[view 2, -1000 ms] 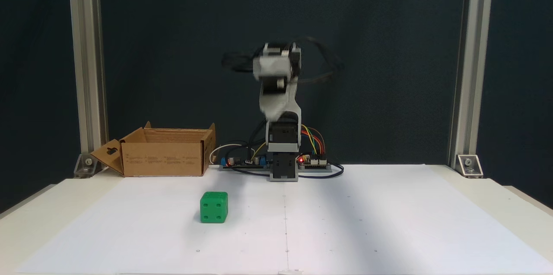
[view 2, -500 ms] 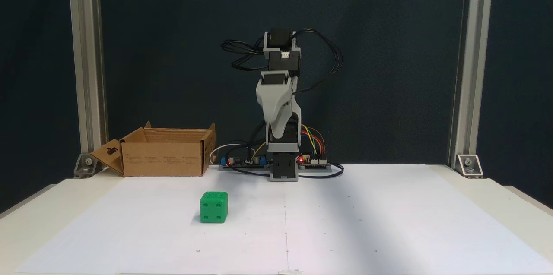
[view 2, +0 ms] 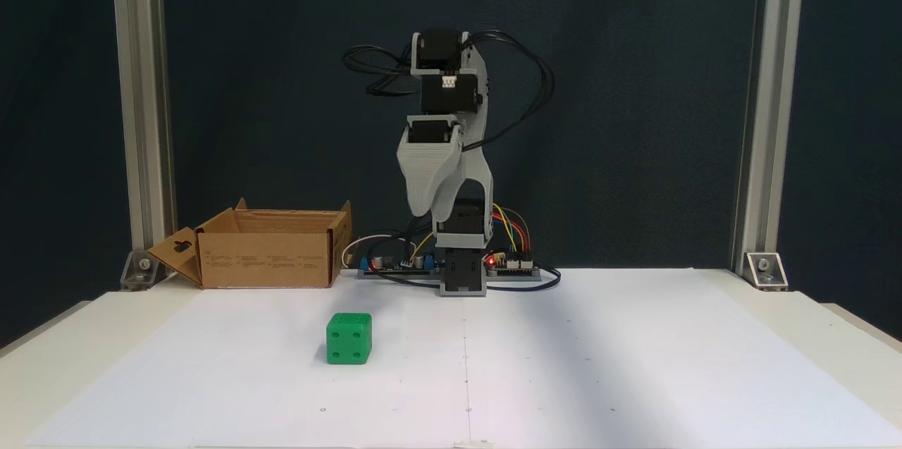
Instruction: Grasp a green dice and put it in the bin.
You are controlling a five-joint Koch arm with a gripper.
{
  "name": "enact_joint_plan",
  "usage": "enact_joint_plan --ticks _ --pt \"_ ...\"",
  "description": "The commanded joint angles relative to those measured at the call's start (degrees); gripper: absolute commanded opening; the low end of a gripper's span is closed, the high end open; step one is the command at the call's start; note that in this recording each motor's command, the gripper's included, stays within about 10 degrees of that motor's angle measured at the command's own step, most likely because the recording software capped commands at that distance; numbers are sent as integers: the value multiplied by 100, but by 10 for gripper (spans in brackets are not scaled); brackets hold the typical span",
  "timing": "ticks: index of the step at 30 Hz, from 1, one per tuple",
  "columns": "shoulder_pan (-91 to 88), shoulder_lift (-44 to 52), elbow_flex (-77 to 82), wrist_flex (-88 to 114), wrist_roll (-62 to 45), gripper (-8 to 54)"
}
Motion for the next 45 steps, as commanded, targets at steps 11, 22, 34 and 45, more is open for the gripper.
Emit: enact_joint_plan --ticks 11,22,34,45 --pt "1758 -624 -870 360 -2127 466" --pt "2013 -624 -870 158 -2839 466" --pt "1978 -756 -870 -211 -3190 466" --pt "1670 -1336 -870 -703 -3164 465"
